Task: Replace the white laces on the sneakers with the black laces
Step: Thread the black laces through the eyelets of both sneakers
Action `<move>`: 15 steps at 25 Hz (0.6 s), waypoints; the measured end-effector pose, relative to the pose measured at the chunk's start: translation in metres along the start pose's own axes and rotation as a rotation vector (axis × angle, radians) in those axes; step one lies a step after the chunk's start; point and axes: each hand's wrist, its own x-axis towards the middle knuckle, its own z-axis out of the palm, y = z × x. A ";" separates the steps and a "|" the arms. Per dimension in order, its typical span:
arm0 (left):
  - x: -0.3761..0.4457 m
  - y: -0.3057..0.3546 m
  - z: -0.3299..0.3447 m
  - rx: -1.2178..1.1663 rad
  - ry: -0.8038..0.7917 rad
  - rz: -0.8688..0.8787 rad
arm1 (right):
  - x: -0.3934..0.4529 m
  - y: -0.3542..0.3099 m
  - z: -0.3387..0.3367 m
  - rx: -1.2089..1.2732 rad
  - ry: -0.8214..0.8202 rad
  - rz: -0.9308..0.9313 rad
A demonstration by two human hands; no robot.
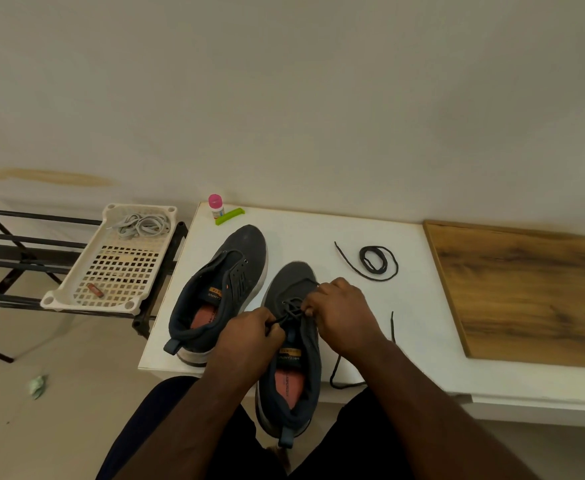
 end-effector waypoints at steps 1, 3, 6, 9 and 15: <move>0.000 0.000 0.000 0.001 0.000 0.000 | -0.002 0.007 0.001 -0.009 0.045 0.067; 0.001 0.000 0.000 -0.001 0.002 0.000 | -0.009 0.026 0.002 0.022 0.115 0.278; 0.001 0.000 0.000 -0.007 0.004 0.001 | -0.012 0.033 0.003 0.050 0.063 0.360; 0.000 0.001 0.000 -0.014 -0.003 0.007 | -0.005 0.012 0.004 0.258 0.011 0.077; 0.002 -0.002 0.000 0.001 0.008 -0.002 | -0.010 0.029 0.006 -0.012 0.086 0.172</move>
